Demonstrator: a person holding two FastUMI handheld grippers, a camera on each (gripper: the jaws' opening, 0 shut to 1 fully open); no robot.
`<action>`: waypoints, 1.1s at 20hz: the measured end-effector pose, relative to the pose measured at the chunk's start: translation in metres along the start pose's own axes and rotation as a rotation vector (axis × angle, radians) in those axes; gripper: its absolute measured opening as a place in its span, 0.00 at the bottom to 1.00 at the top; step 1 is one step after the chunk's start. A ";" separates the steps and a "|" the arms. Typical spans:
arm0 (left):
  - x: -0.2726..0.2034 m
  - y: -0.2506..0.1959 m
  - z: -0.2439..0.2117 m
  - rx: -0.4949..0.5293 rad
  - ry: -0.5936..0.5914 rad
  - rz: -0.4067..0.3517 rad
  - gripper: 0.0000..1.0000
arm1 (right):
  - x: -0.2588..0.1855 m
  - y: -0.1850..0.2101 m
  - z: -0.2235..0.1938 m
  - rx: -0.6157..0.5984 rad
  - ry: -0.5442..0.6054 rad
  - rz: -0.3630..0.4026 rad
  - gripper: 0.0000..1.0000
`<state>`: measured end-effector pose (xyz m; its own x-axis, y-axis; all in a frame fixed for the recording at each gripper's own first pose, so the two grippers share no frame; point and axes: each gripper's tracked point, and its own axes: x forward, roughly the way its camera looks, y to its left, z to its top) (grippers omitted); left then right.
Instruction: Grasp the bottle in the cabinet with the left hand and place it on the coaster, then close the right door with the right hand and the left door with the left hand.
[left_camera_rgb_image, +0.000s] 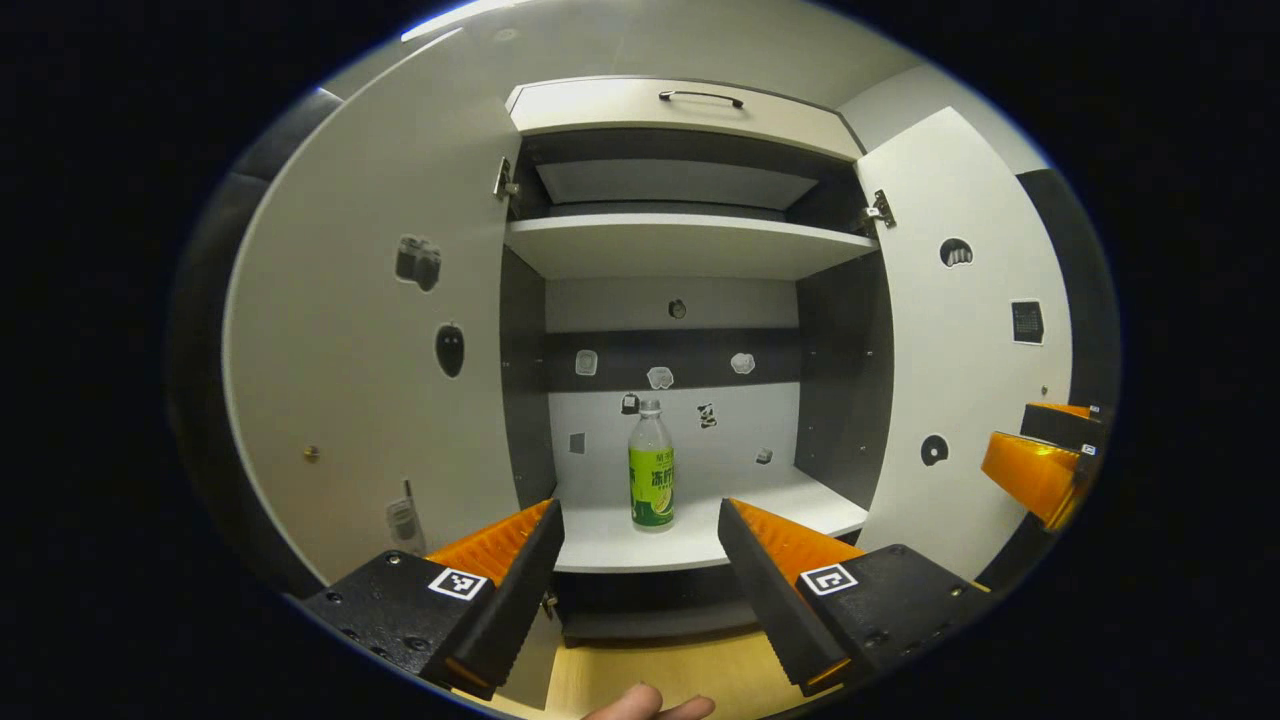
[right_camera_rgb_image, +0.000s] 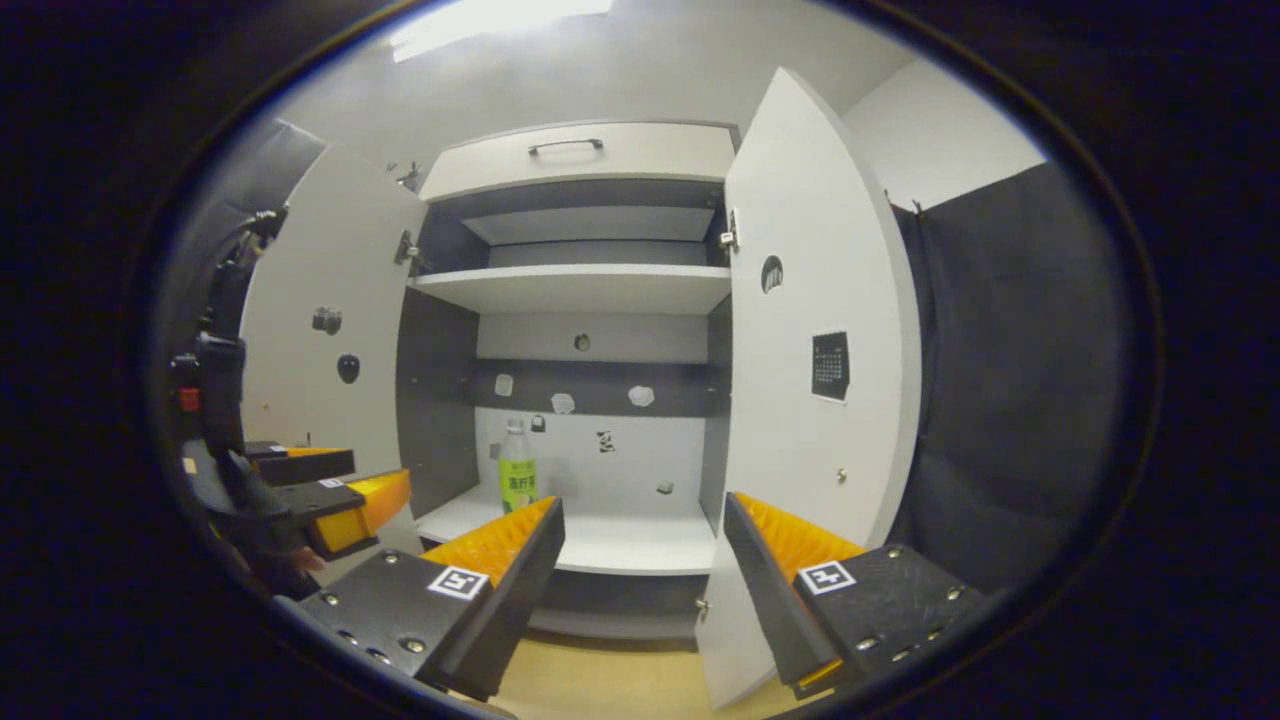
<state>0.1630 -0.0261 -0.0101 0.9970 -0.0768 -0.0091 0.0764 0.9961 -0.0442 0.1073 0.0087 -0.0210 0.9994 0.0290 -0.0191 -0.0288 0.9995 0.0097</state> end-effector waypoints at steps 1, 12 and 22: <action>0.013 -0.003 -0.002 0.001 -0.002 -0.002 0.98 | 0.003 -0.007 -0.002 0.010 0.008 -0.015 0.96; 0.163 -0.009 -0.038 0.055 -0.008 0.050 0.98 | -0.015 -0.032 0.000 -0.026 -0.003 -0.086 0.96; 0.267 -0.003 -0.071 -0.011 0.031 0.059 0.95 | -0.057 -0.028 -0.006 0.030 0.024 -0.058 0.94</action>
<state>0.4278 -0.0525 -0.0834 0.9989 -0.0198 -0.0434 0.0175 0.9984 -0.0534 0.0513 -0.0209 -0.0259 0.9986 -0.0287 -0.0445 0.0304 0.9988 0.0383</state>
